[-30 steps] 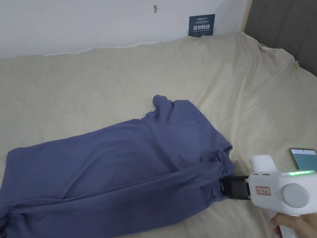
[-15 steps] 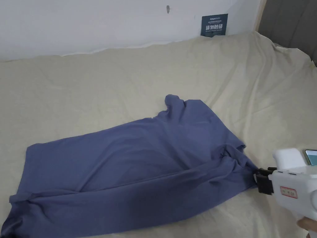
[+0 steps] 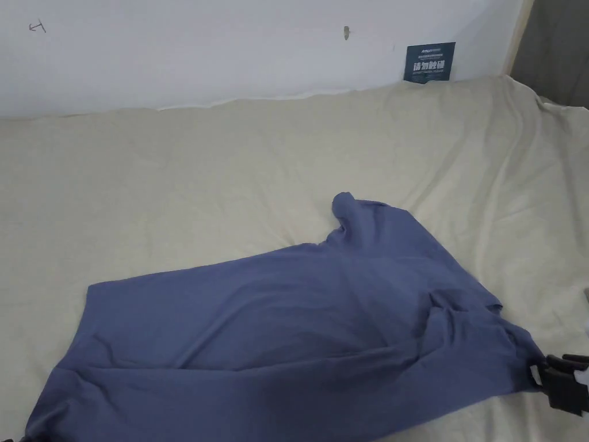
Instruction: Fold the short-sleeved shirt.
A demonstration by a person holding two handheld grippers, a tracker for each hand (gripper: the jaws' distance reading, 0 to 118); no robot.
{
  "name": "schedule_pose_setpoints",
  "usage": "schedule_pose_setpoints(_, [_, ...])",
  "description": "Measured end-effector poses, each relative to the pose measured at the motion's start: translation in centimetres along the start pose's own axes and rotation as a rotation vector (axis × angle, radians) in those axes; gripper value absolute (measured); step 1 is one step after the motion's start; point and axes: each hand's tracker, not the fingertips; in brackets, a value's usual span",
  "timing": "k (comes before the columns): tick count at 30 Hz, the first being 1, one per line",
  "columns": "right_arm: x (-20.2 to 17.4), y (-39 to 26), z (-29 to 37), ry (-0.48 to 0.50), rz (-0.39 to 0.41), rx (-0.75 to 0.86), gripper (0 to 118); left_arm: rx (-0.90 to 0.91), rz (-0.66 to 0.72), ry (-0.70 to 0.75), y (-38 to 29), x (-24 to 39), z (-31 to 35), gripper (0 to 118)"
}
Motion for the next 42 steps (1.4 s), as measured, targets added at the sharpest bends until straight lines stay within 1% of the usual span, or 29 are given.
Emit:
schedule_pose_setpoints(5, [0.8,-3.2,0.7,0.004,-0.033,-0.06,10,-0.053,0.013,-0.002,-2.7,0.4,0.7,8])
schedule_pose_setpoints(8, [1.0,-3.9,0.5,0.0,-0.03,-0.076,10,-0.075,0.009,-0.007,-3.3,1.1,0.9,8])
schedule_pose_setpoints(9, [0.9,-3.9,0.5,0.002,-0.028,-0.073,13,-0.08,0.006,-0.006,-3.2,1.2,0.8,8])
schedule_pose_setpoints(10, [0.8,-3.8,0.6,0.003,-0.028,-0.07,26,-0.077,0.0,-0.005,-3.3,0.8,0.2,8])
schedule_pose_setpoints(11, [0.7,-3.5,0.7,-0.008,-0.025,-0.06,51,-0.072,-0.009,0.009,-3.1,0.9,0.1,11])
schedule_pose_setpoints(12, [0.7,-3.3,0.5,-0.026,-0.026,-0.059,89,-0.058,-0.01,0.029,-3.0,1.2,0.2,33])
schedule_pose_setpoints(13, [0.7,-3.1,0.5,-0.036,-0.026,-0.058,105,-0.047,-0.007,0.035,-2.9,1.4,0.3,62])
schedule_pose_setpoints(14, [0.9,-2.9,0.8,-0.034,-0.029,-0.047,107,-0.035,-0.009,0.049,-3.1,0.8,0.0,87])
schedule_pose_setpoints(15, [1.0,-2.4,1.5,-0.029,-0.029,-0.024,106,-0.002,0.006,0.054,-2.9,0.7,0.4,103])
schedule_pose_setpoints(18, [1.4,-0.4,3.2,-0.007,-0.019,-0.013,104,0.121,0.093,0.007,-1.1,0.9,3.4,103])
schedule_pose_setpoints(19, [1.2,0.3,3.9,-0.003,0.006,0.036,103,0.153,0.089,0.021,-0.4,0.9,4.2,103])
schedule_pose_setpoints(20, [0.8,1.2,4.7,-0.003,0.035,0.071,101,0.188,0.084,0.04,0.4,1.1,5.3,103])
schedule_pose_setpoints(21, [0.6,2.2,5.3,-0.004,0.06,0.095,93,0.227,0.066,0.058,1.3,1.4,6.0,102])
schedule_pose_setpoints(22, [0.4,3.3,5.8,-0.001,0.077,0.115,79,0.24,0.046,0.041,2.1,1.3,6.4,101])
schedule_pose_setpoints(23, [0.3,4.5,6.3,0.006,0.083,0.136,55,0.232,0.043,0.024,3.1,1.6,6.8,97])
schedule_pose_setpoints(24, [-0.3,5.7,6.2,0.017,0.088,0.148,11,0.249,0.034,0.012,3.9,2.0,7.1,82])
schedule_pose_setpoints(25, [-0.5,6.8,6.2,0.023,0.107,0.161,2,0.267,0.027,0.002,4.5,2.4,7.4,66])
schedule_pose_setpoints(28, [-2.2,9.8,4.5,-0.027,0.19,0.168,2,0.333,0.044,-0.003,6.4,3.2,7.1,44])
schedule_pose_setpoints(29, [-2.6,10.9,3.6,-0.011,0.206,0.16,2,0.375,0.061,0.003,6.8,3.7,6.6,23])
schedule_pose_setpoints(30, [-3.0,12.0,2.6,0.003,0.196,0.169,1,0.409,0.069,0.006,7.2,4.3,6.1,14])
schedule_pose_setpoints(32, [-2.9,13.9,-0.5,0.033,0.152,0.145,1,0.385,0.075,-0.005,7.8,4.9,4.6,14])
schedule_pose_setpoints(33, [-3.0,15.0,-2.1,0.038,0.114,0.112,0,0.358,0.078,-0.019,8.0,5.3,3.9,3])
schedule_pose_setpoints(34, [-3.3,15.8,-3.6,0.01,0.107,0.087,0,0.361,0.086,-0.018,7.9,5.5,3.4,0])
schedule_pose_setpoints(36, [-4.0,17.2,-7.1,-0.028,0.203,0.049,0,0.357,0.123,-0.062,7.5,5.6,2.6,0])
schedule_pose_setpoints(37, [-4.2,18.0,-9.5,-0.035,0.223,0.029,0,0.351,0.131,-0.066,7.3,5.6,2.3,0])
schedule_pose_setpoints(39, [-4.0,19.3,-13.0,-0.011,0.202,-0.003,0,0.327,0.132,-0.064,6.9,5.7,1.9,0])
schedule_pose_setpoints(40, [-3.6,19.9,-14.8,-0.013,0.204,-0.01,6,0.314,0.129,-0.061,6.7,5.6,1.5,0])
schedule_pose_setpoints(41, [-3.7,20.5,-16.5,-0.032,0.215,-0.039,28,0.286,0.122,-0.063,6.3,5.4,0.9,0])
schedule_pose_setpoints(42, [-3.8,21.1,-18.4,-0.058,0.266,-0.085,77,0.237,0.108,-0.068,5.7,3.8,-0.5,0])
